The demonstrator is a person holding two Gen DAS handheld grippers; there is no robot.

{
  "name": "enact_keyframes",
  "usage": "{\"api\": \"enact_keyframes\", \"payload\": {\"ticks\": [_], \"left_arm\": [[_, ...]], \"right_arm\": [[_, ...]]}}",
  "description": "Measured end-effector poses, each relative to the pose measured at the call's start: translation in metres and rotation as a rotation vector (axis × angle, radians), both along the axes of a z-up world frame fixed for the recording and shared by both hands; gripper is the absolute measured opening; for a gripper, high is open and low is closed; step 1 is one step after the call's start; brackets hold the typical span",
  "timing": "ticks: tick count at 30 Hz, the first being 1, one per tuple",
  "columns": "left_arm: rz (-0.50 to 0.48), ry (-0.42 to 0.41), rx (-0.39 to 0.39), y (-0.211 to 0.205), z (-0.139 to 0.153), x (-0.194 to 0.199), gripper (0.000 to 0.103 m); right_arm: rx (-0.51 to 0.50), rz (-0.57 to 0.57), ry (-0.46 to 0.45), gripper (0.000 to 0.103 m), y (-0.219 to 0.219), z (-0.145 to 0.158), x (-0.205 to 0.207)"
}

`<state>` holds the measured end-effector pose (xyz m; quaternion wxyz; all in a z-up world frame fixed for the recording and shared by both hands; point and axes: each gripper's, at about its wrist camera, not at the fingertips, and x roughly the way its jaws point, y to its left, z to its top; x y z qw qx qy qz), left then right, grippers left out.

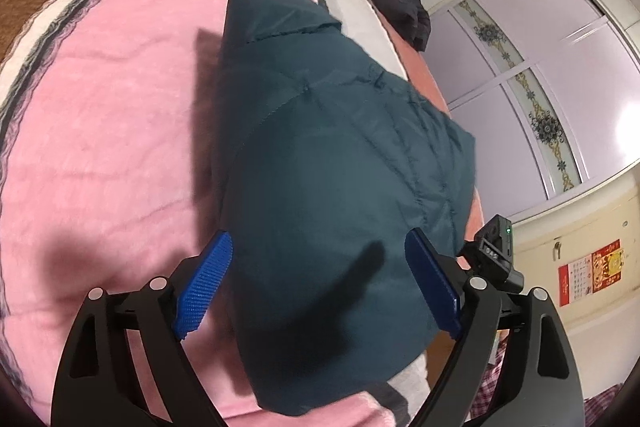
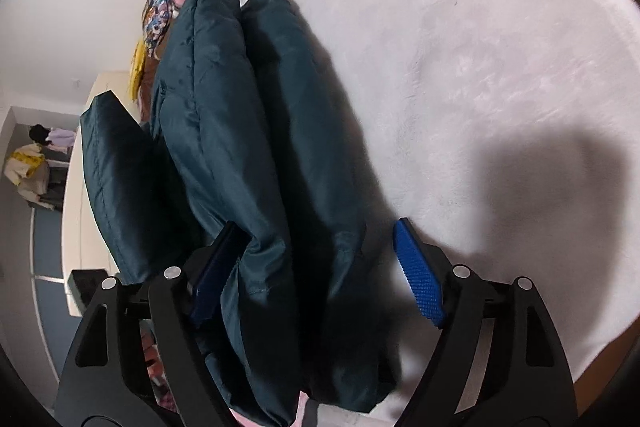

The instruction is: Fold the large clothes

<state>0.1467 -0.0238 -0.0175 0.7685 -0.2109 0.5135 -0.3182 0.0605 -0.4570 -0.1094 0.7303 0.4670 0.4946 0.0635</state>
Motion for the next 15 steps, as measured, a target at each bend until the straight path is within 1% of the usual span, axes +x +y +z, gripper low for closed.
{"api": "enact_keyframes", "payload": {"ticks": [3,5,7,8,9,10,13,14,15], "left_arm": [[0.004,0.014,0.001,-0.001,-0.009,0.009,0.085],[-0.001,0.04,-0.03,-0.002,-0.018,0.017,0.085],[-0.005,0.046,-0.057,-0.003,-0.023,0.02,0.087],[-0.008,0.046,-0.063,-0.004,-0.024,0.02,0.087],[-0.012,0.046,-0.068,-0.005,-0.025,0.019,0.088],[-0.02,0.047,-0.075,-0.007,-0.027,0.021,0.09],[-0.035,0.059,-0.088,-0.008,-0.032,0.024,0.091],[-0.039,0.059,-0.084,-0.009,-0.032,0.025,0.091],[-0.046,0.052,-0.078,-0.01,-0.03,0.024,0.089]], "right_arm": [[0.004,0.018,-0.004,0.077,0.001,-0.002,0.004],[-0.001,0.029,-0.002,0.074,0.001,-0.003,0.006],[-0.004,0.036,0.003,0.071,0.002,-0.005,0.01],[-0.003,0.039,0.001,0.066,0.003,-0.006,0.01],[-0.004,0.043,-0.001,0.063,0.004,-0.006,0.011],[-0.005,0.044,-0.002,0.062,0.005,-0.007,0.01],[-0.01,0.048,-0.008,0.053,0.007,-0.007,0.016],[-0.009,0.05,-0.014,0.046,0.009,-0.006,0.015],[-0.007,0.054,-0.024,0.038,0.012,-0.005,0.014]]}}
